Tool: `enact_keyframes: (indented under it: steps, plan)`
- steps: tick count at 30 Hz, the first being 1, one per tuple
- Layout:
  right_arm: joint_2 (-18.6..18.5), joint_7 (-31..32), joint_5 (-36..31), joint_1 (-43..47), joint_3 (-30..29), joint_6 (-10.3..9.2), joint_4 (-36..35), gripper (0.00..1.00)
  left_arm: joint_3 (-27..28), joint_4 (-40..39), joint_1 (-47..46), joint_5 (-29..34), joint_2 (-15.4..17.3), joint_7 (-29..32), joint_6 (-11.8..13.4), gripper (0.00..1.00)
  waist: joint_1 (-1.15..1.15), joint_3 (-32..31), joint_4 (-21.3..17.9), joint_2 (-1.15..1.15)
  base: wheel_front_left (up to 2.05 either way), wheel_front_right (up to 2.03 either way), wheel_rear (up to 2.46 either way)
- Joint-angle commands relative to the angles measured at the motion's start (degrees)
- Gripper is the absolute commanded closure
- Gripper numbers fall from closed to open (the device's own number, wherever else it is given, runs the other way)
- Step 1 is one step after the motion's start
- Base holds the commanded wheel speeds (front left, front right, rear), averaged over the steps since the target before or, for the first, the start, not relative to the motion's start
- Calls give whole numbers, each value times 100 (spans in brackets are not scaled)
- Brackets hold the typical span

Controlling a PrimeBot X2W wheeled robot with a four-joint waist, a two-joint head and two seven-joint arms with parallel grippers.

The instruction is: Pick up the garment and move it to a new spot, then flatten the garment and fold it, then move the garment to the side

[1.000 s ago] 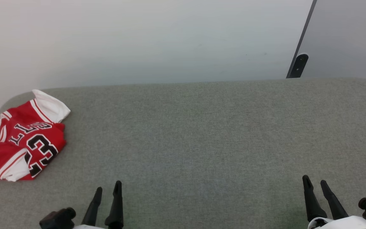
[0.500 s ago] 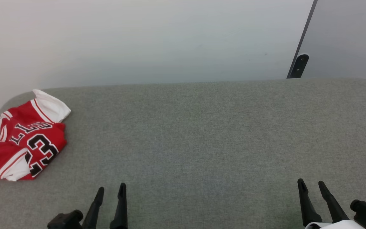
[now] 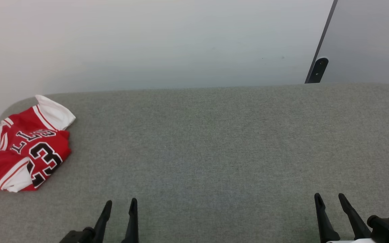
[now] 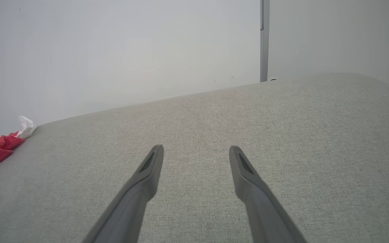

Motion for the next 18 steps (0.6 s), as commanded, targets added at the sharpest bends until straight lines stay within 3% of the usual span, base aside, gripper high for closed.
enact_keyframes:
  steps: [1,18]
  plan:
    - [-1,-42,-119,36,22,-3,-56,0,-2,-52,38,120,10,-43,9,0,0,2,2,0,0,0,0]
    - [90,-278,-646,177,-148,-4,-85,0,53,26,174,648,-7,-247,-49,0,0,-7,0,0,0,0,0]
